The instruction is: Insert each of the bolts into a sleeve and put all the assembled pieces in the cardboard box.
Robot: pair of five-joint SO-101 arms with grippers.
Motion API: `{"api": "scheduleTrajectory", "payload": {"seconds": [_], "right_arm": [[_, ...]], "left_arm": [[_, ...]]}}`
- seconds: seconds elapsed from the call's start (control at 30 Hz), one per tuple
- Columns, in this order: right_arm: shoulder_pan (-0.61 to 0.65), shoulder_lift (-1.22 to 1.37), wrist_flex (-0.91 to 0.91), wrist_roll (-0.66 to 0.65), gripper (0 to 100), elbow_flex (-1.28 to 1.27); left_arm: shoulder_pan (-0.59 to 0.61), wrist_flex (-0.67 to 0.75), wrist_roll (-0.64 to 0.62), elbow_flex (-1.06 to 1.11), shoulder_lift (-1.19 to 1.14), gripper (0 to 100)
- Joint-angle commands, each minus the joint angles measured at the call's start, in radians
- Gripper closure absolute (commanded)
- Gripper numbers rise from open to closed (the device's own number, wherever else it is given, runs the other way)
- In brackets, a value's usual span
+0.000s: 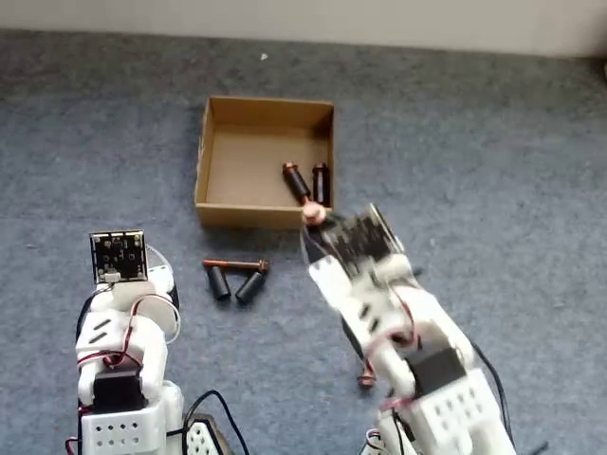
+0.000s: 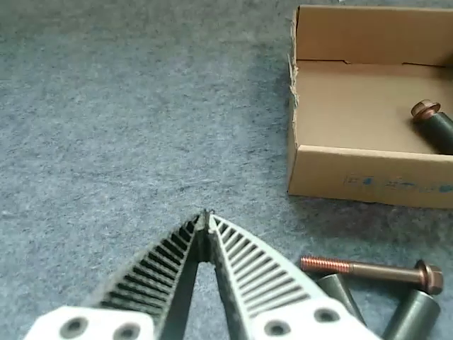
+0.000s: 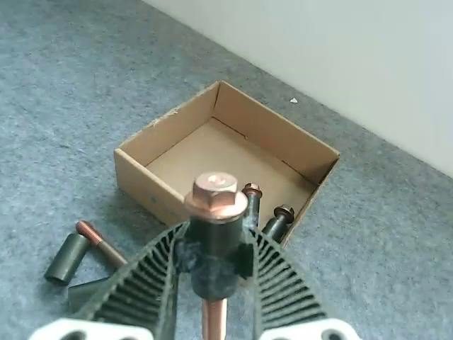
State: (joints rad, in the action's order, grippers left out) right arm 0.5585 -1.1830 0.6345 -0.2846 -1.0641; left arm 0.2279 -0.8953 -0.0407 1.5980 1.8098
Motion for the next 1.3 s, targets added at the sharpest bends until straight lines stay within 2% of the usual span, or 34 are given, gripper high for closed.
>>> {"api": "scheduleTrajectory", "payload": {"seconds": [0.0, 0.33, 0.7, 0.8, 0.93, 1.1, 1.27], "right_arm": [[-0.015, 0.282, -0.108, -0.011, 99.2, 0.197], [-0.074, 0.918, -0.367, -0.006, 99.2, 0.503], [-0.074, 1.279, -0.386, -0.006, 99.0, 0.753], [-0.074, 1.316, -0.381, -0.005, 98.5, 0.776], [-0.073, 1.316, -0.36, -0.005, 91.4, 0.779], [-0.065, 1.251, -0.154, -0.002, 90.3, 0.839], [-0.058, 1.11, 0.018, 0.137, 90.3, 0.855]], "left_arm": [[0.018, 0.023, 0.006, -0.005, 0.01, 99], [0.018, 0.02, 0.006, -0.007, 0.01, 99], [0.019, 0.02, 0.006, -0.01, 0.01, 99], [0.019, 0.02, 0.006, -0.01, 0.01, 99], [0.019, 0.02, 0.006, -0.01, 0.01, 99], [0.019, 0.02, 0.006, -0.008, 0.01, 99], [0.019, 0.023, 0.006, -0.008, 0.01, 99]]}}
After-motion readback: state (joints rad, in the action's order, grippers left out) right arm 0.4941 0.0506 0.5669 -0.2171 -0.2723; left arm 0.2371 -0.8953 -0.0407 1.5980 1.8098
